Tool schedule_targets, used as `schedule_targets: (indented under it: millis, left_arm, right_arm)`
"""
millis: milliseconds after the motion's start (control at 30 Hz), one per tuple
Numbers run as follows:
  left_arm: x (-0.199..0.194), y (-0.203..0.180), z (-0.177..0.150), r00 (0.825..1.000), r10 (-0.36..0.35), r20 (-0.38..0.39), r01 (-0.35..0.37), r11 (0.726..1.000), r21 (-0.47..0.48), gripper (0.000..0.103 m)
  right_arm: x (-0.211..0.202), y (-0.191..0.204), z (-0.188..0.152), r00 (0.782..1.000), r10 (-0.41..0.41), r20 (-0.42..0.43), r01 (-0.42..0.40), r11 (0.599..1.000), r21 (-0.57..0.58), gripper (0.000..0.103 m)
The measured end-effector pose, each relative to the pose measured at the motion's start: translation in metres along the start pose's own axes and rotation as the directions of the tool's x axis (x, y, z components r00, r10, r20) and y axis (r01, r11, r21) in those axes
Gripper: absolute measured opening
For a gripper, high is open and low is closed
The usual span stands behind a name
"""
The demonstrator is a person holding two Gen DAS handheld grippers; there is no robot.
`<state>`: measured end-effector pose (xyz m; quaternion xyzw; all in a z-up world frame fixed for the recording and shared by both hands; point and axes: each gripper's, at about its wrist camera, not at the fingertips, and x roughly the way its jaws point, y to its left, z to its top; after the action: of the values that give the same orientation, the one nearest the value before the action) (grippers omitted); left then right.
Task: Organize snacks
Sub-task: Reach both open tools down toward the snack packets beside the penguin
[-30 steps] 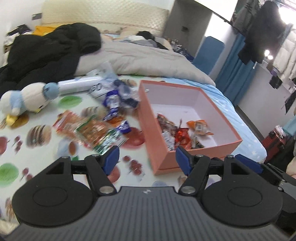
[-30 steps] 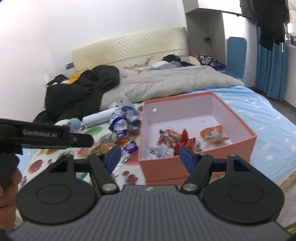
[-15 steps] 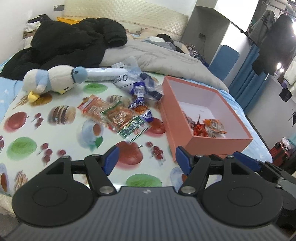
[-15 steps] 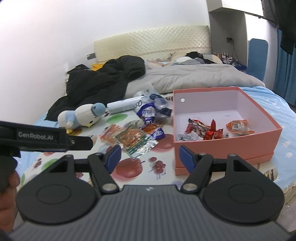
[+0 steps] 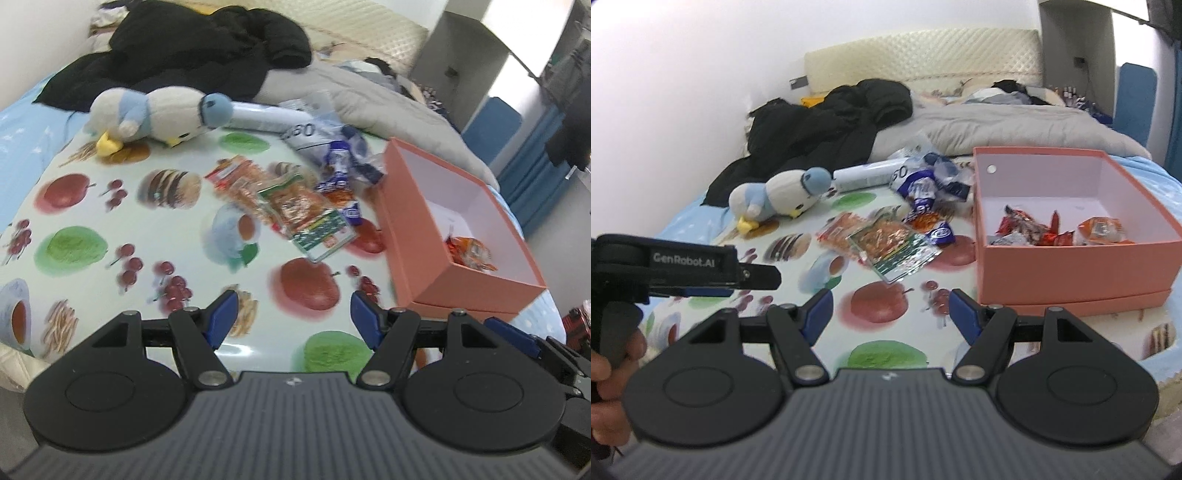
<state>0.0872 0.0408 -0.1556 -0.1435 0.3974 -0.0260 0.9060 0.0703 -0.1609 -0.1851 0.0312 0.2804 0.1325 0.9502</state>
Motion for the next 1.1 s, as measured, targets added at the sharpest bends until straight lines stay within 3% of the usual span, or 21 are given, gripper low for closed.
schedule_targets:
  millis: [467,967,1100]
  left_arm:
    - [0.095,0.051,0.041,0.996,0.057,-0.075,-0.064,0.994,-0.093,0.072]
    - [0.209,0.084,0.091,0.995,0.053,-0.085,-0.065,0.987,-0.148,0.071]
    - [0.228,0.091,0.105,0.995,0.069,-0.067,-0.077,0.989,-0.127,0.071]
  right_arm:
    - [0.090,0.007,0.015,0.994,0.043,-0.103,-0.052,0.995,-0.084,0.071]
    - [0.214,-0.003,0.048,0.980,0.101,-0.169,-0.130,0.977,-0.167,0.072]
    - [0.242,-0.001,0.054,0.978,0.122,-0.172,-0.153,0.971,-0.183,0.087]
